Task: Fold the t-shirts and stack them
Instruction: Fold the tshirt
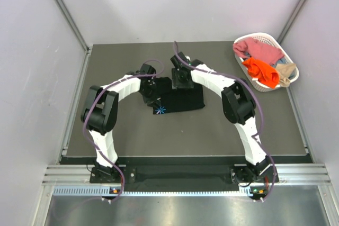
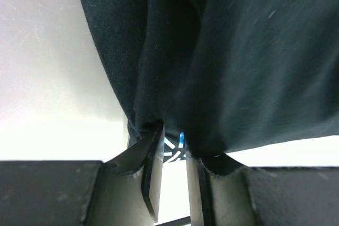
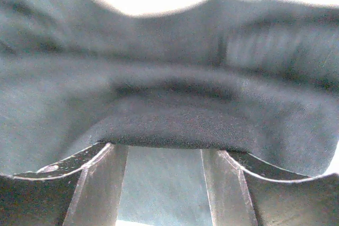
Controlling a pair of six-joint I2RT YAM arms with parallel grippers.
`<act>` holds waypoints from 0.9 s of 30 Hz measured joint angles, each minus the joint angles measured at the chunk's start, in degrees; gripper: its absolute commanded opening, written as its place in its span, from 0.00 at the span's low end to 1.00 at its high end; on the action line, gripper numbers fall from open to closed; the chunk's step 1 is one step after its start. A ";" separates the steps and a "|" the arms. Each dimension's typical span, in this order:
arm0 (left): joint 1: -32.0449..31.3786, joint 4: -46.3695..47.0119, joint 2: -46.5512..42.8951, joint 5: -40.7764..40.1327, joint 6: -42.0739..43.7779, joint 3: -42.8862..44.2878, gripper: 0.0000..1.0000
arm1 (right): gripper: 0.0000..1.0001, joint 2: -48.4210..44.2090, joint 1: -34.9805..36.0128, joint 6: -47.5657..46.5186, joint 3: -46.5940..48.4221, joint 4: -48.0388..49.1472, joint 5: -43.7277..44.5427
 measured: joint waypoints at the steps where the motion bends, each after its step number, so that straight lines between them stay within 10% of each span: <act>1: -0.02 0.00 0.00 -0.09 0.00 0.00 0.28 | 0.57 0.96 -0.46 -0.02 2.14 -0.24 0.09; 10: -0.15 -0.46 -0.04 -0.46 0.42 0.42 0.29 | 0.65 6.36 -6.19 -1.16 20.09 1.11 0.15; 19: -0.07 -3.72 -0.04 -1.53 4.63 9.51 0.29 | 0.65 -2.01 -8.41 -6.14 9.94 1.14 -2.21; 27: 4.09 3.06 4.22 4.33 3.54 17.20 0.29 | 0.32 -4.72 -10.10 -9.16 4.22 3.63 -9.35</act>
